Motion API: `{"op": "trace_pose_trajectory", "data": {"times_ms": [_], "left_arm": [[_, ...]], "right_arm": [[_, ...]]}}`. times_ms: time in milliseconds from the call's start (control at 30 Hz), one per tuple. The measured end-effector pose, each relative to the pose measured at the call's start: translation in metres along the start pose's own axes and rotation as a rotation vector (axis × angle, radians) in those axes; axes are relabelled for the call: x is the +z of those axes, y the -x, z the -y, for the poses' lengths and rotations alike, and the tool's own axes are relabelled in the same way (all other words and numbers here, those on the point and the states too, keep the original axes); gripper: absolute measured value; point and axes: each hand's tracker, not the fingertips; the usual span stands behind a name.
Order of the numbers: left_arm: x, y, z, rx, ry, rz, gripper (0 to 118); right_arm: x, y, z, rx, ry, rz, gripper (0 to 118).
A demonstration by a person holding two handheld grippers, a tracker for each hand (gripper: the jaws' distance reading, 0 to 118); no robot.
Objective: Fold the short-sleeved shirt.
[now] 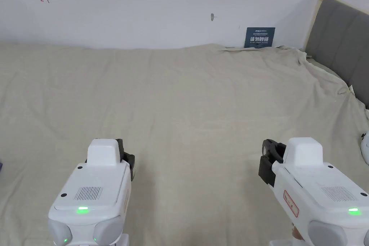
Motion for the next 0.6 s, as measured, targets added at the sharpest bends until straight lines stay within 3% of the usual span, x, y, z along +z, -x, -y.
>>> {"op": "trace_pose_trajectory", "data": {"times_ms": [467, 500, 533, 567, 600], "left_arm": [[0.0, -0.001, 0.0, 0.016, 0.006, 0.011, 0], [0.001, -0.001, -0.001, 0.024, 0.005, 0.013, 7], [0.001, 0.0, -0.001, 0.036, 0.007, 0.014, 18], [0.001, 0.0, -0.002, 0.045, 0.014, 0.022, 36], [0.001, 0.0, -0.004, 0.054, 0.022, 0.027, 69]], "right_arm": [[-0.001, 0.001, -0.003, 0.008, 0.035, -0.004, 1], [-0.002, 0.001, -0.005, -0.002, 0.07, -0.025, 13], [-0.002, 0.0, -0.009, -0.028, 0.088, -0.037, 39], [-0.003, -0.001, -0.011, -0.063, 0.106, -0.057, 76], [-0.005, -0.001, -0.015, -0.08, 0.144, -0.059, 115]]}}
